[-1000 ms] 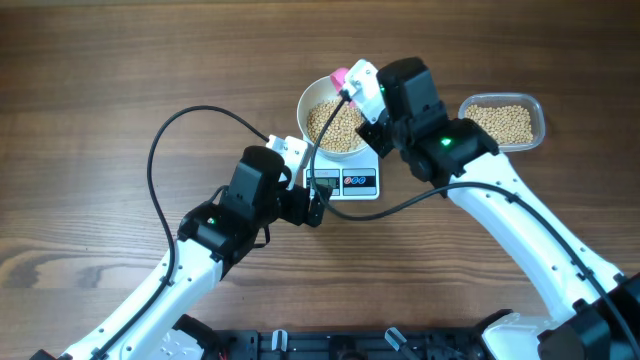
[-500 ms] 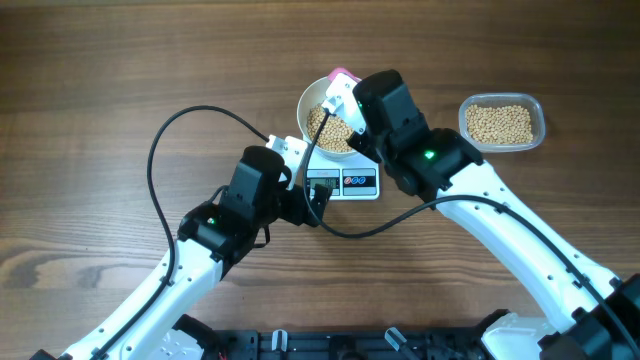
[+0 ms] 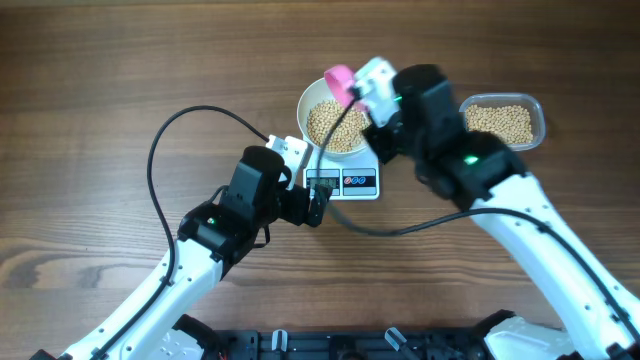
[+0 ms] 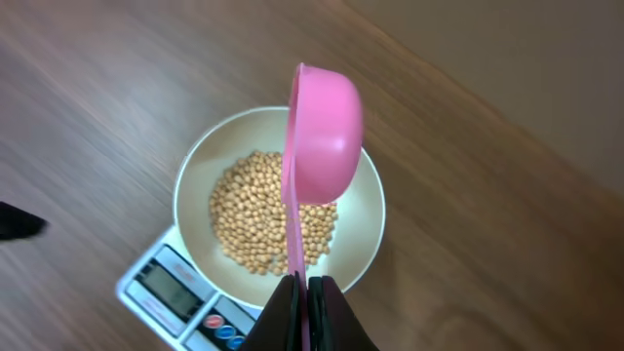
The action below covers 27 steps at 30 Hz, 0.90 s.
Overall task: Scoop item into bowl and weigh 150g on scale
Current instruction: 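Carry the empty scoop back right to the soybean container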
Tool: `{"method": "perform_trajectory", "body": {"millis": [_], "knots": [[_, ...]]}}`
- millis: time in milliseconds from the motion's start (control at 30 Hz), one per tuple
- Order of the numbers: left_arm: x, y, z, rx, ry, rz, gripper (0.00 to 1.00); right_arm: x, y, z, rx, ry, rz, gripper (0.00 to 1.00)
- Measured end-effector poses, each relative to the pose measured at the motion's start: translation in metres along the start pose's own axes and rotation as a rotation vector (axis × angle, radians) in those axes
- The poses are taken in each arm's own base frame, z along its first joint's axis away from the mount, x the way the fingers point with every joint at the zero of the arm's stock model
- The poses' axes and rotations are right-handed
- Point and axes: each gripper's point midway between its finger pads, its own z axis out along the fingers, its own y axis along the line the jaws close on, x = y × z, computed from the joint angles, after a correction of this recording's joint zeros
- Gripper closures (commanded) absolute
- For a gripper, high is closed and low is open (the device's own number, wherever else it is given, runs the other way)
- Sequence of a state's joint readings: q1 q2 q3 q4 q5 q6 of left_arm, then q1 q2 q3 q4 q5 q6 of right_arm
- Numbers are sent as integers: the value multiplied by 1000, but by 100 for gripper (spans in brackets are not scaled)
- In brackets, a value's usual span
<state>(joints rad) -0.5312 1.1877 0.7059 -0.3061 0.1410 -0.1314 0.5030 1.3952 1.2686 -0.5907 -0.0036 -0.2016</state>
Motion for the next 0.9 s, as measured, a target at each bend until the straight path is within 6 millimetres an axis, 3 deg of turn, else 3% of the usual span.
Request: {"method": "perform_trajectory", "body": {"millis": [200,467,700,767,900], "knots": [[0,0,0,0,0,0,0,8,-45,-20,-49,-37,213,96],[0,0,0,0,0,0,0,41,-106,-44,-91,-47,453,96],[0,0,0,0,0,0,0,83,-180,-72,90,-49,597,96],[0,0,0,0,0,0,0,103,-204,-83,188,-21,616,96],[0,0,0,0,0,0,0,130,-221,-93,304,67,608,96]]}}
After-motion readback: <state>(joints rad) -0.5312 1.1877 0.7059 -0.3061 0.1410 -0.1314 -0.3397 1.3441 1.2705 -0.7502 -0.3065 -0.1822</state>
